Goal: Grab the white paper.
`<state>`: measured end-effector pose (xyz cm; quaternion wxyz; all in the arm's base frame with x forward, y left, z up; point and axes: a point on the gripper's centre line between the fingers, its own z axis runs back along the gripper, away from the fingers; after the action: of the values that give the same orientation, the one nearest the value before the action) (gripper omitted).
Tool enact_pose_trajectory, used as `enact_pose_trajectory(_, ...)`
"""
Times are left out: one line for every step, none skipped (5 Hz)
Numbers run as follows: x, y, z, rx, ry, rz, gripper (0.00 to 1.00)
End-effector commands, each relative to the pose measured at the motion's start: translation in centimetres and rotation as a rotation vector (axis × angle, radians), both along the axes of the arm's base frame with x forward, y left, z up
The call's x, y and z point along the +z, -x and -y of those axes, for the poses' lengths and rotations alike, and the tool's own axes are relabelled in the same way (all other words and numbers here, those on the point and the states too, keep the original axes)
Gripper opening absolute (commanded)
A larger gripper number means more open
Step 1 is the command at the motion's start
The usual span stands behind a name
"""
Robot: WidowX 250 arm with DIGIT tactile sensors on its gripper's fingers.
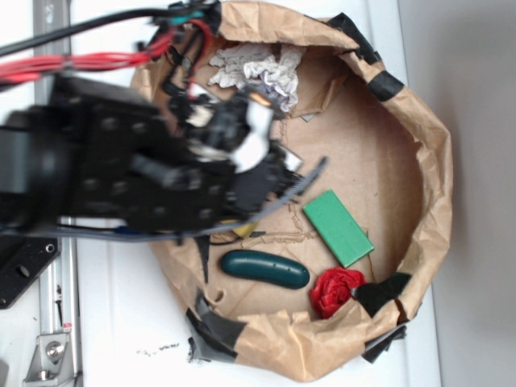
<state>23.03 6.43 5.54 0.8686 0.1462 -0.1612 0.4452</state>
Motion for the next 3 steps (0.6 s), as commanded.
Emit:
enact_pose_trajectory(0.8, -0.5, -4.1, 0.1, -0.098, 0.066, 1.0)
enact_pose_trajectory(-0.3, -1.4, -4.5, 0.088, -0.134, 0.037, 1.0)
enact_pose_trajectory(-1.4, -1.7, -5.4, 0.088, -0.165, 0.013, 1.0)
